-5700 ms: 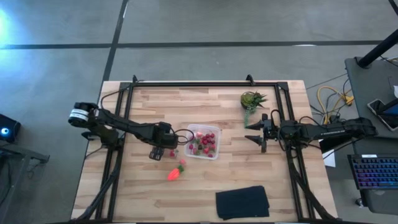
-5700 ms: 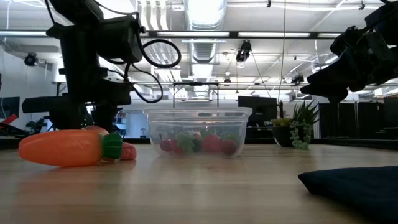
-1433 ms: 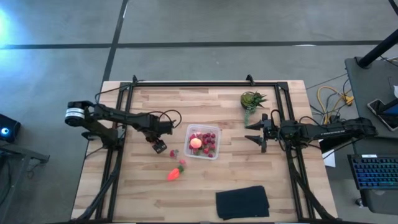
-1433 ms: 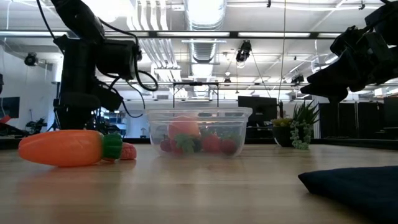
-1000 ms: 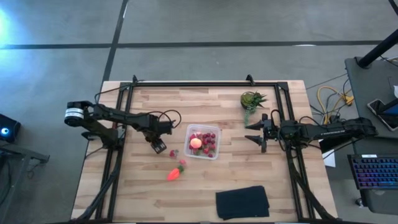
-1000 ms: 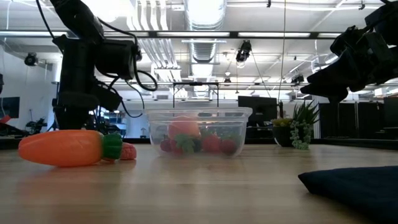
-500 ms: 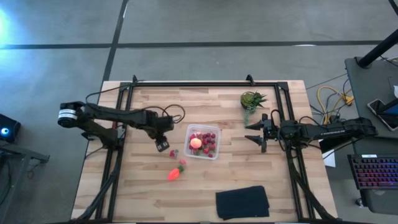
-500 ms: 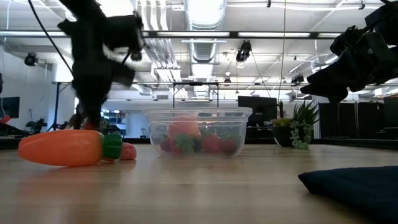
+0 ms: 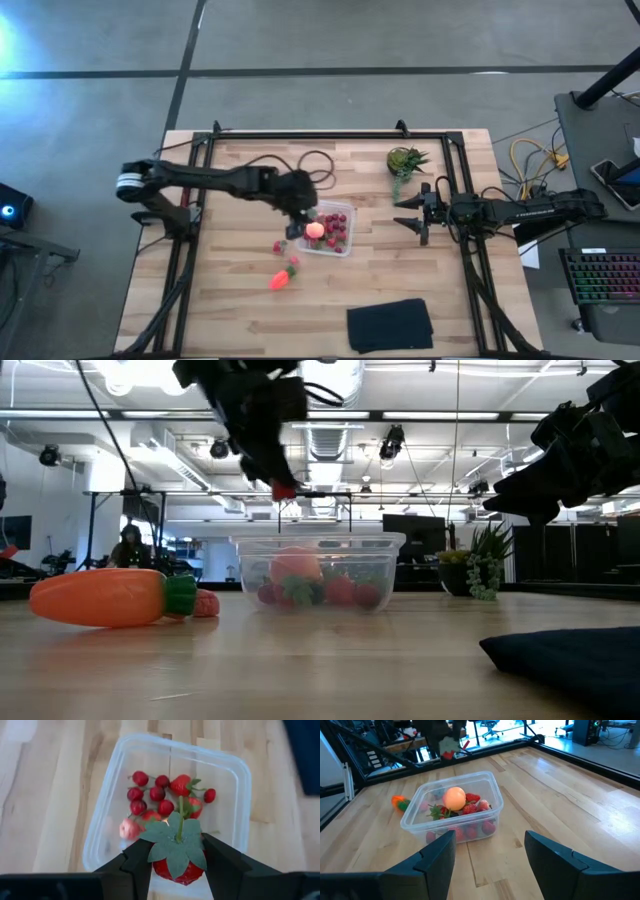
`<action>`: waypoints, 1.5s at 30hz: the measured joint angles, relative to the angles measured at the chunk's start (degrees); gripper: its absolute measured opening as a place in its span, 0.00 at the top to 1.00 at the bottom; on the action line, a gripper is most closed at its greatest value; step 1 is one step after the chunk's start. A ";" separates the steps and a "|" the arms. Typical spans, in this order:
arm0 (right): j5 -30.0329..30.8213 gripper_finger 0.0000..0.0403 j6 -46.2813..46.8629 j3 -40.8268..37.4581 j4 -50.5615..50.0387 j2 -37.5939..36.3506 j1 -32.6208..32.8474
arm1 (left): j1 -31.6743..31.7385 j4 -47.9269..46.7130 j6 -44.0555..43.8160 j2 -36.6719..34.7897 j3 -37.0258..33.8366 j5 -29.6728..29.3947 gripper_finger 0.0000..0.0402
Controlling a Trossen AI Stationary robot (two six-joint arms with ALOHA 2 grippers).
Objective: Pick and placing Produce into tupperware
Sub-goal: Put the red strawberry into the transparent bin
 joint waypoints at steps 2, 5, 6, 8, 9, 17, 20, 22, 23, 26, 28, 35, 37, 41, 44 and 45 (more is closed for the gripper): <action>0.01 0.43 0.00 0.00 0.00 0.00 -0.01 | -0.20 -0.38 1.38 2.99 2.35 -0.06 0.66; 0.02 0.43 0.00 0.00 0.00 0.00 -0.02 | -0.45 -1.23 1.46 6.17 4.34 -0.20 0.60; 0.00 0.43 0.00 0.00 0.00 0.00 -0.01 | -0.52 -1.22 1.45 6.78 4.59 -0.22 0.57; 0.01 0.43 0.00 0.00 0.00 -0.01 -0.01 | -0.69 -1.56 1.42 7.40 4.59 -0.40 0.50; 0.02 0.43 0.00 0.00 0.00 0.00 0.00 | -0.77 -1.51 1.43 7.50 4.56 -0.38 0.46; 0.00 0.43 0.00 0.00 -0.02 -0.01 -0.02 | -0.84 -12.59 1.14 2.64 3.00 -2.98 0.32; 0.00 0.43 0.00 0.00 -0.02 0.00 -0.02 | -1.42 -16.78 5.95 -1.19 0.52 -2.95 0.32; 0.02 0.43 0.00 0.00 -0.02 -0.02 0.00 | -2.30 -16.95 11.25 -4.34 -2.54 -2.77 0.33; 0.02 0.43 0.00 0.00 -0.02 -0.02 -0.02 | -2.66 -16.48 13.17 -5.98 -4.23 -2.77 0.34; 0.02 0.43 0.00 0.00 -0.02 0.00 0.00 | -2.78 -14.29 14.58 -9.34 -9.59 -2.56 0.35; 0.01 0.43 0.00 0.00 -0.02 0.00 -0.02 | -2.80 -13.91 11.71 -10.71 -13.08 -2.42 0.35; 0.02 0.43 0.00 0.00 -0.02 -0.02 -0.02 | -5.77 -5.47 4.18 -14.24 -22.42 1.44 0.35; 0.02 0.43 0.00 0.00 -0.02 0.00 0.00 | -6.99 -2.66 2.93 -14.71 -24.06 1.50 0.35; 0.02 0.43 0.00 0.00 -0.02 -0.02 -0.02 | -7.84 2.75 -1.44 -14.54 -26.04 1.41 0.35; 0.02 0.43 0.00 0.00 -0.02 0.00 0.00 | -7.86 4.89 -5.07 -14.10 -27.25 1.31 0.35; 0.01 0.43 0.00 0.00 -0.02 -0.02 0.00 | -7.86 5.46 -5.91 -13.65 -27.38 1.26 0.35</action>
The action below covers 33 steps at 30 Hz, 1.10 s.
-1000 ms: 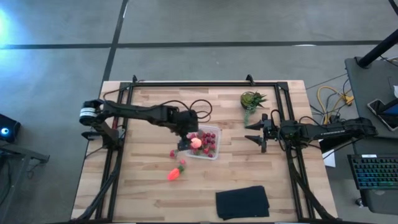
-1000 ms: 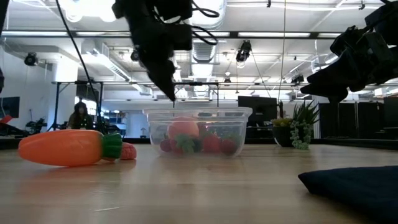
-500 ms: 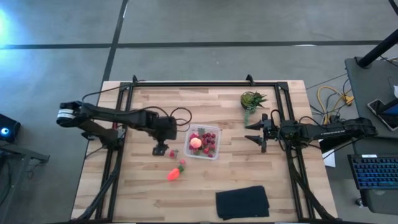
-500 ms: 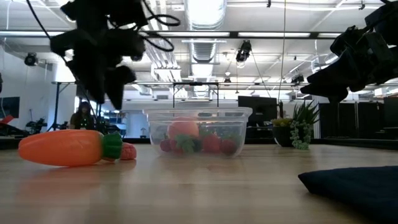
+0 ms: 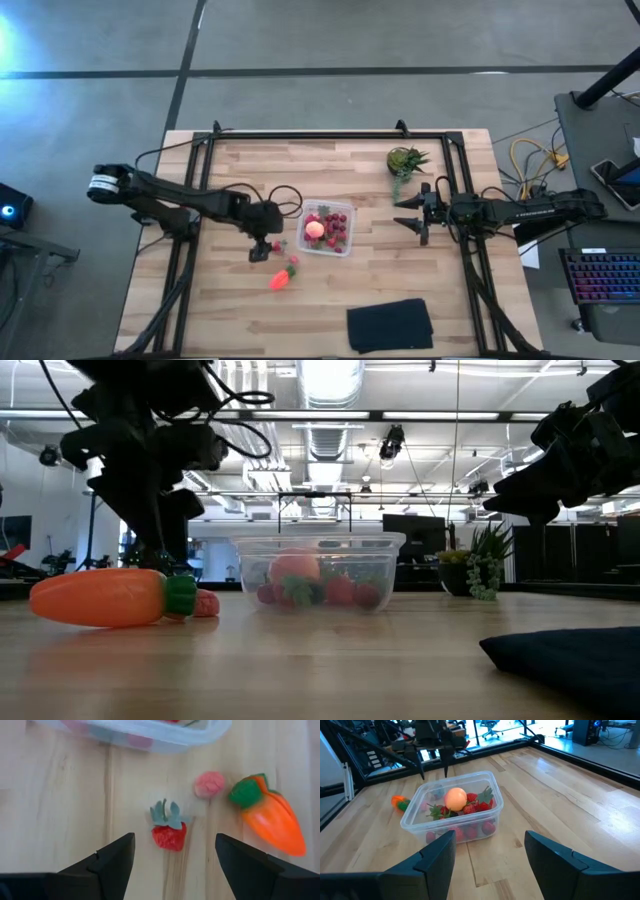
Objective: Pick and placing Produce into tupperware
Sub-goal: Put the red strawberry into the transparent bin
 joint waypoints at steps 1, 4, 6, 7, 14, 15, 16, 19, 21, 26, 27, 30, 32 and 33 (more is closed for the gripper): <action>-0.02 0.43 0.00 0.00 0.00 0.02 -0.01 | 0.00 -0.04 -0.49 0.35 -0.16 0.01 0.35; -0.02 0.43 0.00 0.00 0.00 0.02 -0.01 | -0.13 0.66 -1.94 1.44 -0.30 0.14 0.35; 0.00 0.43 0.00 0.00 0.00 0.02 0.01 | -0.36 1.38 -2.03 2.16 -0.29 0.30 0.35; 0.00 0.43 0.00 0.00 0.00 -0.01 0.00 | -0.50 1.68 -2.40 2.51 -0.29 0.28 0.35; 0.00 0.43 0.00 0.00 0.00 -0.01 0.00 | -0.96 5.23 -4.91 6.03 -0.27 0.22 0.35; -0.02 0.43 0.00 0.00 0.00 -0.01 0.01 | -0.96 5.55 -4.91 6.66 -0.27 0.20 0.35; -0.02 0.43 0.00 0.00 0.00 0.02 -0.01 | -0.96 5.77 -4.94 7.28 -0.27 -0.02 0.35; -0.02 0.43 0.00 0.00 0.00 -0.01 0.00 | -0.96 5.82 -5.04 9.02 -0.27 -1.45 0.35; 0.00 0.43 0.00 0.00 0.00 0.00 -0.01 | -0.96 5.55 -5.09 10.02 -0.27 -2.74 0.35; 0.00 0.43 0.00 0.00 0.00 -0.01 -0.01 | -0.96 5.65 -6.29 11.35 -0.20 -3.85 0.35; -0.01 0.43 0.00 0.00 0.00 -0.01 -0.01 | -1.04 5.66 -6.31 11.52 -0.18 -4.12 0.35; -0.01 0.43 0.00 0.00 0.00 -0.01 0.01 | -1.05 5.61 -6.34 11.38 -0.16 -4.87 0.35; 0.00 0.43 0.00 0.00 0.00 -0.01 0.00 | -1.03 5.60 -6.33 11.34 -0.18 -6.10 0.35; 0.00 0.43 0.00 0.00 0.00 0.01 -0.01 | -1.03 5.52 -6.29 11.20 -0.18 -6.98 0.36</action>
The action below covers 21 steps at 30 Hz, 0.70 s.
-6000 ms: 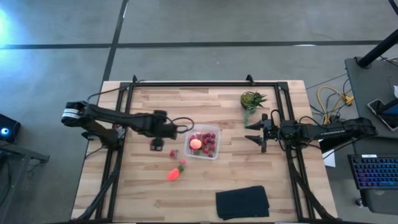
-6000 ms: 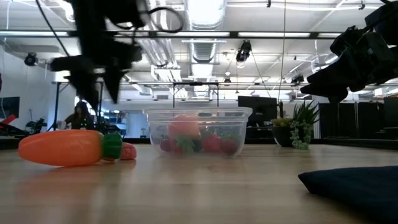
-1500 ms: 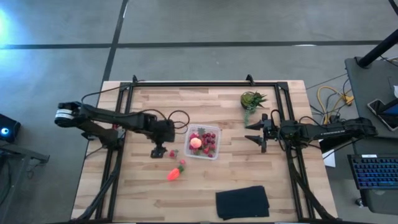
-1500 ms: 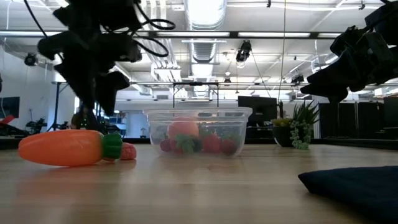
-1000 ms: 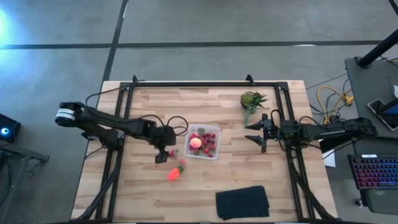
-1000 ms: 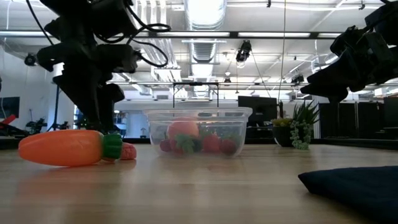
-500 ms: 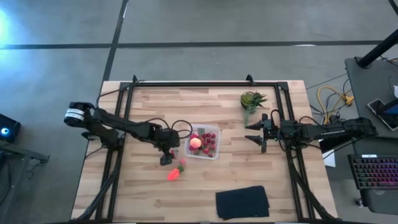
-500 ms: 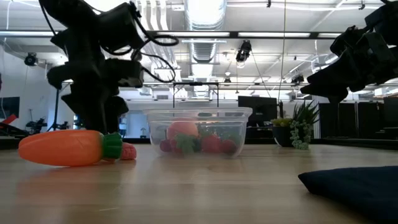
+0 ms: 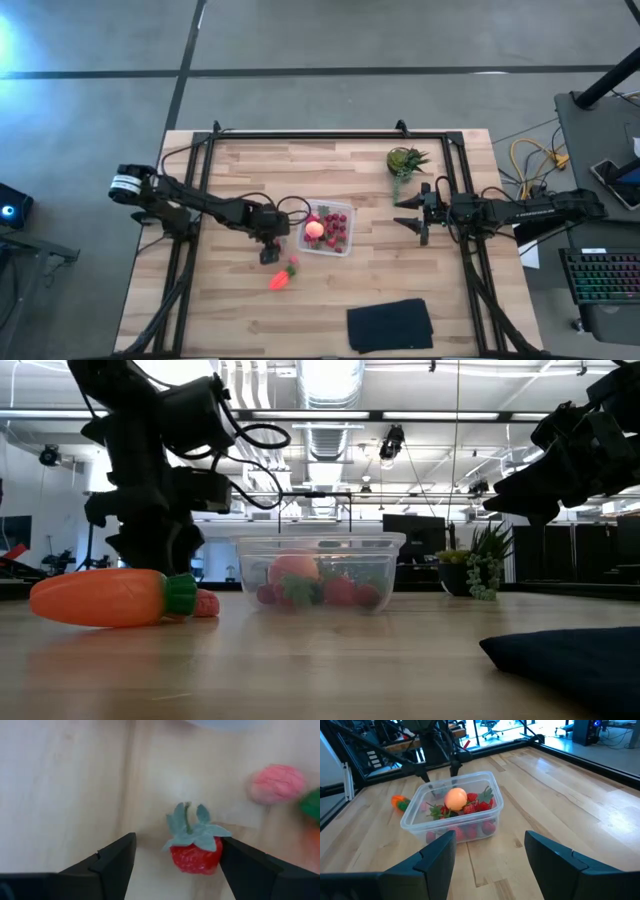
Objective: Pick and placing Produce into tupperware
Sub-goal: Put the red strawberry into the transparent bin
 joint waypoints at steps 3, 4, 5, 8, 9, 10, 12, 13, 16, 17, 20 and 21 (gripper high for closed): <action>-0.02 0.43 0.00 0.00 0.00 -0.02 0.02 | 0.09 -0.10 0.13 -0.02 -0.04 -0.74 0.41; -0.02 0.43 0.00 0.00 0.00 -0.01 0.01 | 0.09 -0.13 0.11 -0.02 -0.04 -0.77 0.43; 0.00 0.43 0.00 0.00 0.00 -0.02 0.01 | 0.07 -0.05 0.12 -0.02 -0.04 -0.67 0.46; 0.00 0.43 0.00 0.00 0.00 -0.01 0.00 | 0.07 -0.30 0.15 -0.40 -0.04 -0.54 0.55; 0.00 0.43 0.00 0.00 0.00 0.00 0.02 | 0.07 -0.69 0.39 -0.80 0.04 -0.54 0.57; 0.00 0.43 0.00 0.00 0.00 -0.01 0.02 | 0.07 -1.13 0.90 -1.10 0.38 -0.54 0.60; 0.00 0.43 0.00 0.00 0.00 0.00 0.02 | 0.07 -1.10 2.37 -1.97 1.09 -0.54 0.65; 0.00 0.43 0.00 0.00 0.00 -0.02 0.00 | 0.09 -1.38 3.12 -2.58 1.55 -0.57 0.67; 0.00 0.43 0.00 0.00 0.00 -0.01 0.01 | 0.26 -1.17 5.76 -4.99 3.23 -2.33 0.72; 0.00 0.43 0.00 0.00 0.00 -0.02 0.02 | 0.32 -1.15 6.69 -5.73 3.93 -3.11 0.73; 0.00 0.43 0.00 0.00 0.00 -0.02 0.00 | 0.76 -2.22 8.99 -7.67 5.33 -4.00 0.73; -0.02 0.43 0.00 0.00 0.00 -0.01 0.01 | 0.92 -2.79 9.01 -8.07 5.70 -4.02 0.73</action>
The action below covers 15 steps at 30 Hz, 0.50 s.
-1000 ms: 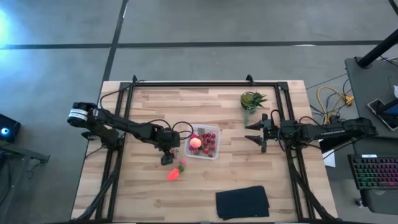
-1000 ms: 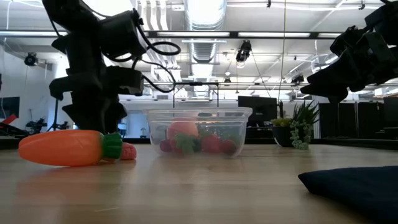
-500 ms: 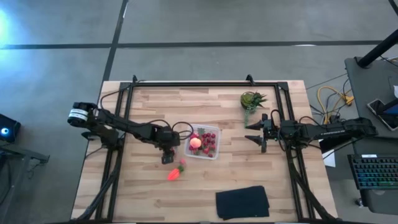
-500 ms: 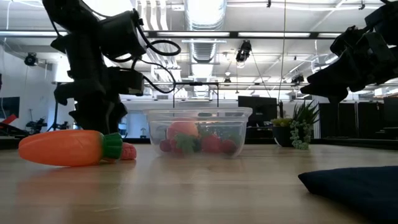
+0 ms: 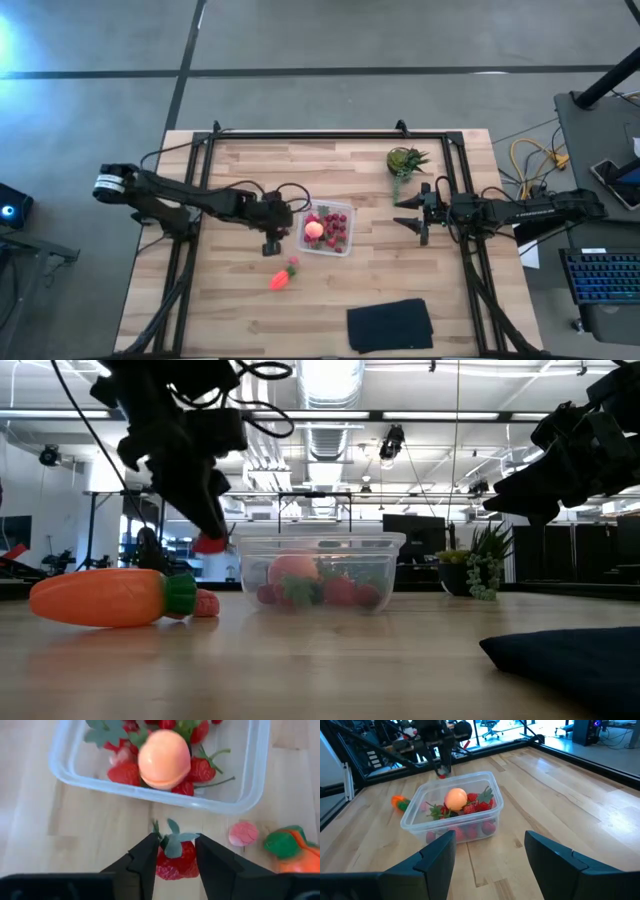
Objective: Pick and placing Produce into tupperware
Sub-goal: Put the red strawberry into the transparent bin
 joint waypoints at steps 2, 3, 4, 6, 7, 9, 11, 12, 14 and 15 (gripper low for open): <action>0.02 0.43 0.00 0.00 0.00 0.01 0.01 | 0.04 -0.19 0.43 -1.04 0.81 -0.25 0.72; 0.02 0.43 0.00 0.00 0.00 -0.01 -0.01 | 0.04 0.02 1.12 -1.66 1.49 -0.44 0.72; 0.00 0.43 0.00 0.00 0.00 0.01 -0.01 | 0.03 0.52 2.13 -2.27 2.33 -0.75 0.73; 0.02 0.43 0.00 0.00 0.00 0.01 0.00 | 0.09 2.22 5.51 -2.75 4.06 -0.87 0.74; 0.00 0.43 0.00 0.00 0.00 0.01 -0.01 | 0.23 3.13 7.14 -2.77 4.79 -0.84 0.74; 0.02 0.43 0.00 0.00 0.00 0.01 0.01 | 0.69 5.60 9.46 -2.12 5.99 -0.75 0.74; 0.00 0.43 0.00 0.00 0.00 0.01 0.01 | 1.50 7.79 10.99 -0.57 7.65 0.76 0.74; 0.02 0.43 0.00 0.00 0.00 -0.01 0.01 | 1.86 7.28 11.53 0.52 8.51 1.59 0.74; 0.00 0.43 0.00 0.00 0.01 0.01 0.01 | 2.47 7.75 12.12 3.41 10.68 2.85 0.74; -0.01 0.43 0.00 0.00 0.00 0.01 0.01 | 2.69 7.48 12.00 4.89 11.51 2.84 0.74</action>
